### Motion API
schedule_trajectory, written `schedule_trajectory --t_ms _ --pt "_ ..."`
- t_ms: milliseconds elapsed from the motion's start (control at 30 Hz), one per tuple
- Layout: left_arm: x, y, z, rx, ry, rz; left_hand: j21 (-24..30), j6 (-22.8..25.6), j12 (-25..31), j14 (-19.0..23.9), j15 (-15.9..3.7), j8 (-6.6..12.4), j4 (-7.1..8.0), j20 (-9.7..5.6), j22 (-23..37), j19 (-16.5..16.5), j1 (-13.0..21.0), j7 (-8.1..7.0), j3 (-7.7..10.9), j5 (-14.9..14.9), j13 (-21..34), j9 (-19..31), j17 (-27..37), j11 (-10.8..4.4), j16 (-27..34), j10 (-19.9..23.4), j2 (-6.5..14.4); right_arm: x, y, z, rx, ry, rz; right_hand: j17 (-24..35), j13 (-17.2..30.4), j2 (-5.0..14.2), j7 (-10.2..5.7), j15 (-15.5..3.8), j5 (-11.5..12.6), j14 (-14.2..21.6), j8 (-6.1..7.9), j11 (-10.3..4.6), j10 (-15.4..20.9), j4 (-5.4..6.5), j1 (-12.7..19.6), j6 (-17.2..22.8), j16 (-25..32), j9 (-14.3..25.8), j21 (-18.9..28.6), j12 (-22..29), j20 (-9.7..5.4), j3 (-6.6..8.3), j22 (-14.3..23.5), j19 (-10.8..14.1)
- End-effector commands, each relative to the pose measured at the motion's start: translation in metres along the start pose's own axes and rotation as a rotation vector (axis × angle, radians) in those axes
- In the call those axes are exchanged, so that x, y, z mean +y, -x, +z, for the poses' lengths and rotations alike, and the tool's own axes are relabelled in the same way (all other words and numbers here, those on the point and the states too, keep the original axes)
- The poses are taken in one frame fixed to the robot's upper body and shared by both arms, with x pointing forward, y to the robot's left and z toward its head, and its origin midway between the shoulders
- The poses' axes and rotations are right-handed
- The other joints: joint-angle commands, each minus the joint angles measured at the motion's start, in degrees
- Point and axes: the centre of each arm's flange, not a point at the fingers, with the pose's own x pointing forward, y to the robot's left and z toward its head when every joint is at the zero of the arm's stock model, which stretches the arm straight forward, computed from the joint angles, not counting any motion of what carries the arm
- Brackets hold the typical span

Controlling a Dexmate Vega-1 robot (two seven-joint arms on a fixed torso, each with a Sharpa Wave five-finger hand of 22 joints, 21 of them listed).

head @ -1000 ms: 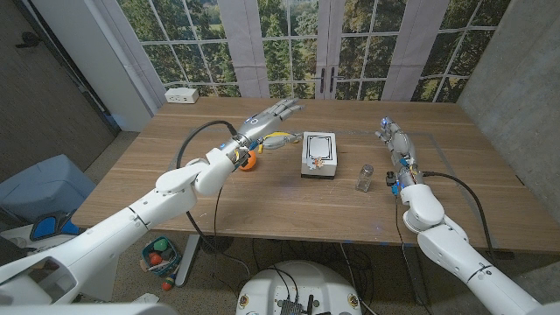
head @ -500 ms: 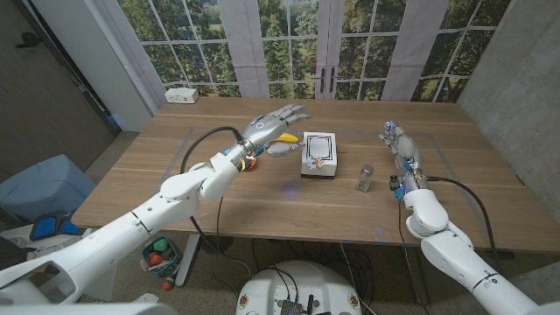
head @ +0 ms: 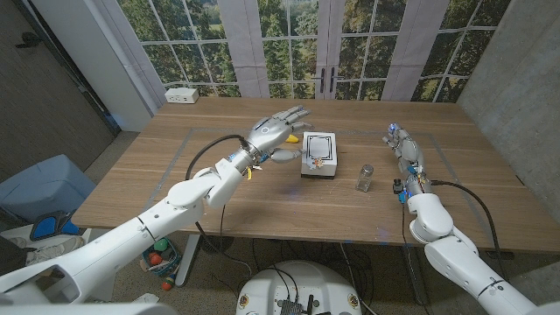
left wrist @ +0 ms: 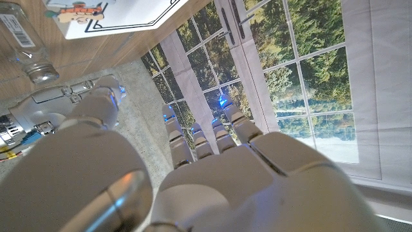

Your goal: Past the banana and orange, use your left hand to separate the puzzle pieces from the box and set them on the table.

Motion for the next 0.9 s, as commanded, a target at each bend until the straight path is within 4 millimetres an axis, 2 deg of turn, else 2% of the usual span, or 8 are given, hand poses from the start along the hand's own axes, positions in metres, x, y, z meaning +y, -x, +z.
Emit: schedule_trajectory --t_ms 33,100,233,333,400,600,900 --pt "-0.008 0.000 0.010 -0.009 -0.074 0.023 -0.62 4.59 -0.06 -0.91 -0.83 1.53 0.08 0.26 0.20 -0.20 2.14 0.00 -0.91 0.44 0.28 0.36 0.09 -0.44 -0.13 1.22 -0.44 -0.005 0.004 -0.003 0.005 -0.012 -0.006 0.16 0.09 0.66 0.17 -0.01 -0.10 0.65 0.00 0.08 0.67 -0.02 0.07 0.66 0.54 0.21 -0.11 -0.22 0.14 -0.27 0.33 0.66" --pt "-0.010 0.000 0.012 -0.013 -0.088 0.023 -0.92 8.56 -0.17 -0.98 -0.79 3.04 0.14 0.21 0.19 -0.17 3.51 0.15 -1.71 0.48 0.29 0.65 0.09 -0.77 -0.04 1.83 -0.66 -0.006 0.005 -0.004 0.006 -0.019 -0.009 0.16 0.09 0.65 0.21 0.01 -0.11 0.66 -0.02 0.16 0.74 0.00 0.03 0.65 0.55 0.21 -0.11 -0.20 0.14 -0.30 0.33 0.67" --pt "-0.013 0.001 0.012 -0.009 -0.088 0.033 -1.10 11.67 -0.19 -0.99 -0.77 4.36 0.15 0.34 0.19 0.01 4.60 0.62 -2.59 0.52 0.31 0.95 0.09 -0.97 0.01 2.51 -0.91 -0.006 0.005 -0.005 0.008 -0.026 -0.010 0.17 0.09 0.64 0.29 0.03 -0.13 0.66 0.00 0.18 0.77 0.05 -0.06 0.72 0.56 0.21 -0.11 -0.20 0.17 -0.36 0.33 0.70" --pt "-0.015 0.003 0.013 0.000 -0.089 0.045 -1.11 11.95 -0.16 -0.87 -0.76 4.49 0.15 0.37 0.19 0.10 4.77 0.69 -2.74 0.53 0.31 0.99 0.09 -1.01 0.07 2.70 -0.96 -0.006 0.004 -0.005 0.008 -0.033 -0.009 0.17 0.10 0.63 0.31 0.04 -0.14 0.68 0.01 0.16 0.83 0.10 -0.14 0.77 0.57 0.21 -0.11 -0.18 0.18 -0.40 0.33 0.72" --pt "-0.018 0.004 0.013 0.015 -0.068 0.052 -1.13 13.05 -0.13 -0.76 -0.70 5.01 0.14 0.46 0.19 0.29 5.19 1.29 -3.06 0.56 0.32 1.11 0.08 -1.06 0.10 3.06 -1.00 -0.007 0.004 -0.006 0.006 -0.036 -0.004 0.17 0.10 0.63 0.31 0.03 -0.14 0.67 0.01 0.15 0.84 0.12 -0.18 0.77 0.58 0.21 -0.11 -0.18 0.17 -0.42 0.33 0.74" --pt "-0.025 0.006 0.017 0.027 -0.106 0.065 -0.78 16.00 -0.05 0.29 -0.43 6.51 0.07 1.09 0.16 1.99 6.60 0.75 -4.07 0.70 0.34 1.49 0.06 -1.30 0.34 4.27 -1.19 -0.008 0.003 -0.008 0.009 -0.071 0.000 0.18 0.10 0.61 0.42 0.05 -0.17 0.78 0.03 0.23 0.98 0.24 -0.38 0.90 0.64 0.22 -0.10 -0.16 0.19 -0.55 0.33 0.82" --pt "-0.029 0.004 0.034 -0.016 -0.235 0.038 -0.94 17.03 -0.08 0.64 -0.73 7.16 0.01 1.05 0.12 2.18 7.76 0.45 -4.58 0.81 0.34 1.73 0.05 -1.31 0.30 4.85 -1.18 -0.011 0.004 -0.013 0.006 -0.104 -0.005 0.19 0.11 0.62 0.46 0.08 -0.18 1.07 0.06 0.49 1.18 0.37 -0.60 1.09 0.78 0.22 -0.04 -0.11 0.26 -0.68 0.34 1.06"
